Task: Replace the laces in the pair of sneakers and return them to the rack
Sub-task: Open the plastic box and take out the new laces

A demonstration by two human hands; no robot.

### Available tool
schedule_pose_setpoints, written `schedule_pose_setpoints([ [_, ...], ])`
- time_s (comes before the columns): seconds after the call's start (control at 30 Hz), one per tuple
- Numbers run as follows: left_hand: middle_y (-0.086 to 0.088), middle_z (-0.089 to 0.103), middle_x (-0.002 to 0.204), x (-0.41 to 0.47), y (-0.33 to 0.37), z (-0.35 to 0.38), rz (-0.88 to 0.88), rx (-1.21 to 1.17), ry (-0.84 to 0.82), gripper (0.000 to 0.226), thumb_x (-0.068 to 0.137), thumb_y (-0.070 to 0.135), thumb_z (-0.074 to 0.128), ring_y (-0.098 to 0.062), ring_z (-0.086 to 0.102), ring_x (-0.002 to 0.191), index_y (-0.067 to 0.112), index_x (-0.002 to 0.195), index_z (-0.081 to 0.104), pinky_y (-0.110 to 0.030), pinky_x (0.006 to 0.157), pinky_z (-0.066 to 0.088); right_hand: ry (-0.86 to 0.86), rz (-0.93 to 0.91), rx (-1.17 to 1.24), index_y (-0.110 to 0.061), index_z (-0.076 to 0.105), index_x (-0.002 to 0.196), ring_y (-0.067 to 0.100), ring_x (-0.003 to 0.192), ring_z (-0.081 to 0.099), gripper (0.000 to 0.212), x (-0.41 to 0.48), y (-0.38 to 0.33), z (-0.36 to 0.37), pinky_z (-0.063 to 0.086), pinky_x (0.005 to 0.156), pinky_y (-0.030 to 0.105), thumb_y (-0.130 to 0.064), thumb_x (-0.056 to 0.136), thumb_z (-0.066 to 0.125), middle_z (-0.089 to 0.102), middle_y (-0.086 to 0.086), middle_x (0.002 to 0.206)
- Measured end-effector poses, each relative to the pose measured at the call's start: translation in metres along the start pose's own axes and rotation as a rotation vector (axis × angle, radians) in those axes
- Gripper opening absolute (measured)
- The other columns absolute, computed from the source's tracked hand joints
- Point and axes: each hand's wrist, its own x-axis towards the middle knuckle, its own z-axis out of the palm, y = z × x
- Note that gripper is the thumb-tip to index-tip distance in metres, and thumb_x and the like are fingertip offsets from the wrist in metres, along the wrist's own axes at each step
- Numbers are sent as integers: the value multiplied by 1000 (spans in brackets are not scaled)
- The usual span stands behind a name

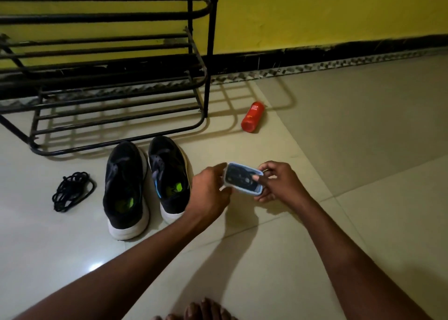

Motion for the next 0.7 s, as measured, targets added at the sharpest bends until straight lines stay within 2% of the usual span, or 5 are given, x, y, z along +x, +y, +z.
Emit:
schedule_pose_setpoints([
  [0.1,12,70,105,2,18,-33,-43,-222,179,39,83,13,82,3,66,96,18,118,68,-5,72,51,3,-50,162,10,58,101,32,52,69,23,-6,-32,6,59,49,35,-2,88,73,65,18,93],
  [0.2,13,69,107,11,26,-67,-64,-311,309,36,83,17,82,1,66,100,20,115,66,-14,79,56,50,-121,214,10,64,92,26,54,68,22,-6,-62,22,60,54,32,-6,85,77,71,20,79],
  [0.3,10,70,107,20,23,-97,-75,-382,428,32,84,21,81,-2,69,100,21,112,65,-23,83,60,44,-171,321,11,66,90,29,58,72,21,-3,-89,45,59,55,29,-4,84,78,71,27,79],
  [0.47,7,69,117,40,18,-126,6,-479,481,52,82,20,84,-6,69,107,24,125,55,-34,89,59,111,-296,465,5,61,89,34,63,74,10,13,-139,75,61,57,33,5,87,71,72,24,78],
  [0.7,5,67,127,103,4,-153,128,-309,403,65,81,10,83,0,63,116,15,140,56,-21,91,57,177,-421,420,0,70,104,22,67,76,16,64,-204,110,61,59,30,1,88,71,75,14,87],
])
